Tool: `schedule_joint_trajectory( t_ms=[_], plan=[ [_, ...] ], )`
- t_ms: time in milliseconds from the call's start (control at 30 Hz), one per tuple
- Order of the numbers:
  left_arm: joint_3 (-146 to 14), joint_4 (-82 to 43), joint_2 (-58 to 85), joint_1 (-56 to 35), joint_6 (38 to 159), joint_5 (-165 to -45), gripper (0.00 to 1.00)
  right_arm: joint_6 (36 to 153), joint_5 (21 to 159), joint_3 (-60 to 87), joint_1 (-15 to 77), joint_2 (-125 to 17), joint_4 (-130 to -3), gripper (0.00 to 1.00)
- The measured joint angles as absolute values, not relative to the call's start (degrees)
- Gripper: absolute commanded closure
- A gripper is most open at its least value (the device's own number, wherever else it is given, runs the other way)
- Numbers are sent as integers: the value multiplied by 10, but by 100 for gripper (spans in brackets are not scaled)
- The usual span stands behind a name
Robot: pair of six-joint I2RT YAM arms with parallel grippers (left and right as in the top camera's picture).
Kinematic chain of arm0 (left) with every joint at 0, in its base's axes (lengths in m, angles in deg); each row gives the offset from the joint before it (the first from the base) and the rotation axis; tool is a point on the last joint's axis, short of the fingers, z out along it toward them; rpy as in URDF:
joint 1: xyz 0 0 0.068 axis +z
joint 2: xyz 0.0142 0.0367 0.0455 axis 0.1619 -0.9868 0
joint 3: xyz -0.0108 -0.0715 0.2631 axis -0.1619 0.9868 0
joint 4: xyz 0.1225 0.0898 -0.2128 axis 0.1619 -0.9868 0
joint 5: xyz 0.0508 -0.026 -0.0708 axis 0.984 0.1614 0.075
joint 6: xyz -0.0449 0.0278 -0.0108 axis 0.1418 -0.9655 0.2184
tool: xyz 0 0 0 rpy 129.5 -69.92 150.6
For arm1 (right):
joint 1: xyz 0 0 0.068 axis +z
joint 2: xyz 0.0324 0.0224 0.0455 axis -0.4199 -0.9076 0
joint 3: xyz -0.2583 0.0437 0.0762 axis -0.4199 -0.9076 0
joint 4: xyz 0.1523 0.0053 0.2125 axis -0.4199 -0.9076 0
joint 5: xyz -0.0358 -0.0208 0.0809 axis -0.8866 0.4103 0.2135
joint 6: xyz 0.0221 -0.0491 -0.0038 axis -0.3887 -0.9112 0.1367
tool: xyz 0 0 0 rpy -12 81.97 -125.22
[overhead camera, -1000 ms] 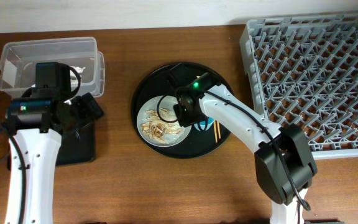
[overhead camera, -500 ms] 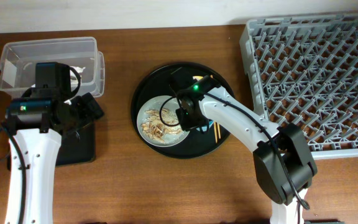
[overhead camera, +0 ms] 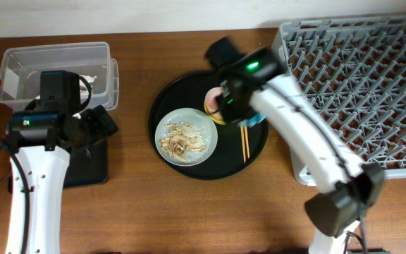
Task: Sort waste into correct bins and load items into the dishwasher rack
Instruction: 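Carry the blue cup right and place it upside down in the rack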
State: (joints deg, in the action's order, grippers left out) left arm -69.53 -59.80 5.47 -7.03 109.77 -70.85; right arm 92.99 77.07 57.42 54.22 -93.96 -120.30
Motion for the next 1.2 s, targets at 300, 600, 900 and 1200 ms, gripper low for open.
schedule_joint_trajectory(
  t_ms=[300, 600, 900, 1200],
  plan=[
    [-695, -598, 55, -70, 1098, -708, 1, 832, 873, 652, 238, -897, -1219, 96],
    [-695, -598, 55, -70, 1098, -708, 1, 708, 1168, 652, -15, -970, -1209, 96],
    [-695, -598, 55, -70, 1098, -708, 1, 622, 1400, 652, -134, -1109, -1193, 96],
    [-695, -598, 55, -70, 1098, -708, 1, 607, 1548, 652, -182, -1208, -1158, 96]
  ],
)
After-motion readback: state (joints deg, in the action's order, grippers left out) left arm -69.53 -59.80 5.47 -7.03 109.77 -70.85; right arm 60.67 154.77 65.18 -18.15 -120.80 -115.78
